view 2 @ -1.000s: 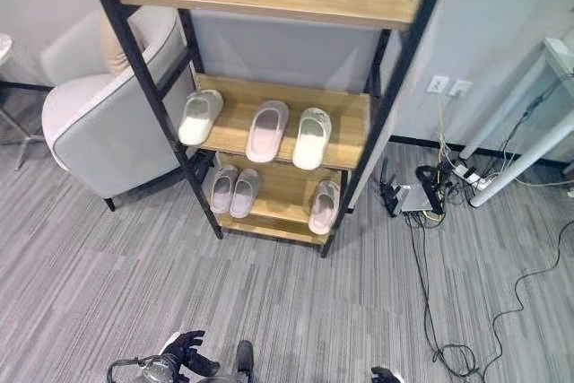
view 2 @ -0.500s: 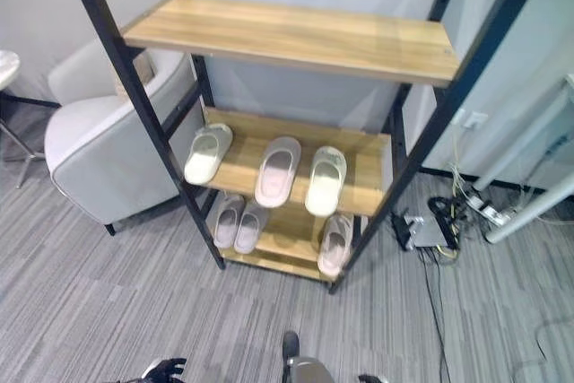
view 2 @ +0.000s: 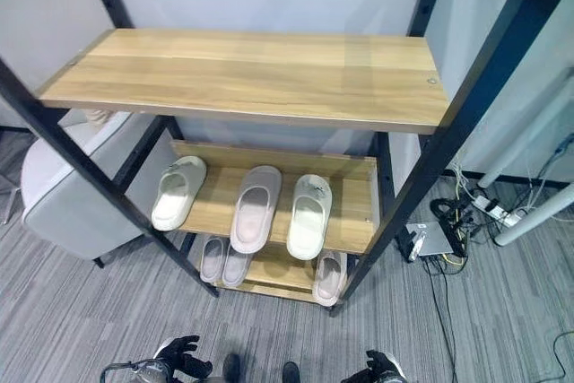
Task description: Arrange the slippers neatly on the shoe rack.
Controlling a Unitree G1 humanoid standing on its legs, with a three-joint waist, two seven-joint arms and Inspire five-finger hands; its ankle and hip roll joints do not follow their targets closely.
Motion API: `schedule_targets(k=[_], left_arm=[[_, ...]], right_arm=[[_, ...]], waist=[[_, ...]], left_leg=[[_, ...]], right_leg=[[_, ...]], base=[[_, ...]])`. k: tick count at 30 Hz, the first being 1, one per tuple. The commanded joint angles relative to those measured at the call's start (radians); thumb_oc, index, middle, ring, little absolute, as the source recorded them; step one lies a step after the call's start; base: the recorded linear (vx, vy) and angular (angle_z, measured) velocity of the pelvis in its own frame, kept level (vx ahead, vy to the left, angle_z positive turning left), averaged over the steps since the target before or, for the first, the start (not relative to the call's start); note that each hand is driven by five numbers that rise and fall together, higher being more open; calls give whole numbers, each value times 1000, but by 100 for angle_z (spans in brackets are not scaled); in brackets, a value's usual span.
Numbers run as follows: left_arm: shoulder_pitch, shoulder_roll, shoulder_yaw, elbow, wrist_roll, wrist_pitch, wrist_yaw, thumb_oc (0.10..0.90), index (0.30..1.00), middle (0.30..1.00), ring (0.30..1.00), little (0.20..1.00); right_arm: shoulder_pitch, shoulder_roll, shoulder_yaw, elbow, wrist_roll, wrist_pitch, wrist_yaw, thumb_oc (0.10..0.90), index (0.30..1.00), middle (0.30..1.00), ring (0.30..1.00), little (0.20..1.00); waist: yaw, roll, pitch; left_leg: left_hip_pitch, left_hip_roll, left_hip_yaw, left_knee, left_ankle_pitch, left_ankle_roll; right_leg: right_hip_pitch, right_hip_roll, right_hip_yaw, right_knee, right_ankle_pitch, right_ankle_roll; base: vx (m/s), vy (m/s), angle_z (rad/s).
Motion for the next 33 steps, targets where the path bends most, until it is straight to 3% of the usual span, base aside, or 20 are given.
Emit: schedule_targets(k=[1,9,12,16,19,21,22,23,24,26,33], left_arm=[[9,-2,-22,33,19,-3,9,800,900,900,900,900],[-4,32,-4,-2,8,-19,26,800,900,900,900,900],[-8,43,-5,-33,-4,-31,35,800,900,900,900,900],[-9,71,7,-156,-42,-59,48,800,900,900,900,900],[17,95,11,-339,-74,-89,59,800,900,900,900,900],[19,96,11,-342,-74,-88,59,800,900,900,900,900],[57,117,17,-490,-95,-100,54,800,900,900,900,900],[57,117,17,-490,-95,-100,54,800,900,900,900,900],[104,149,35,-625,-100,-108,50,800,900,900,900,900],[155,179,48,-731,-87,-112,48,800,900,900,900,900],[245,228,104,-988,-112,-137,17,800,900,900,900,900]], right_arm=[[14,-29,6,7,5,-13,-6,800,900,900,900,900],[-2,-16,7,-5,-10,-12,2,800,900,900,900,900],[-6,-13,11,-8,-17,-14,-1,800,900,900,900,900],[1,-5,11,-19,-19,-26,-5,800,900,900,900,900],[13,-7,-1,-31,-13,-36,-16,800,900,900,900,900],[14,-7,-1,-32,-13,-36,-16,800,900,900,900,900],[21,-9,-8,-36,-14,-37,-21,800,900,900,900,900],[21,-9,-8,-36,-14,-37,-21,800,900,900,900,900],[28,-13,-19,-47,-16,-39,-26,800,900,900,900,900],[40,-13,-32,-51,-19,-38,-32,800,900,900,900,900],[58,-20,-60,-41,-25,-31,-37,800,900,900,900,900]], waist=[[25,-7,-2],[38,-13,-28],[46,-11,-28],[63,-11,-31],[68,-10,-41],[67,-10,-41],[72,-8,-45],[71,-8,-43],[78,-5,-44],[83,-3,-44],[105,10,-38]], left_leg=[[-2,-15,0,87,-63,11],[49,-45,51,30,-94,59],[51,-45,67,24,-95,64],[73,-42,75,-32,-73,69],[88,-41,76,-76,-47,58],[89,-41,75,-76,-47,58],[89,-38,70,-85,-40,53],[90,-38,70,-85,-40,53],[84,-36,66,-93,-21,50],[87,-37,56,-100,-14,46],[90,-38,21,-100,-3,31]], right_leg=[[-5,-52,5,90,-125,138],[-57,-115,38,116,-89,190],[-72,-126,18,127,-82,200],[-75,-131,-63,146,-81,208],[-50,-124,-83,92,-81,201],[-48,-124,-83,90,-81,201],[-39,-118,-92,69,-79,197],[-36,-118,-93,68,-79,197],[-36,-114,-97,57,-68,194],[-23,-109,-110,47,-70,191],[4,-100,-151,41,-82,181]], base=[[85,120,-46],[43,145,-31],[-34,60,-27],[-34,5,-11],[-25,-36,8],[-22,-32,18],[-32,-38,8],[-88,-67,6],[-65,-43,11],[-48,-44,23],[-23,-25,22]])
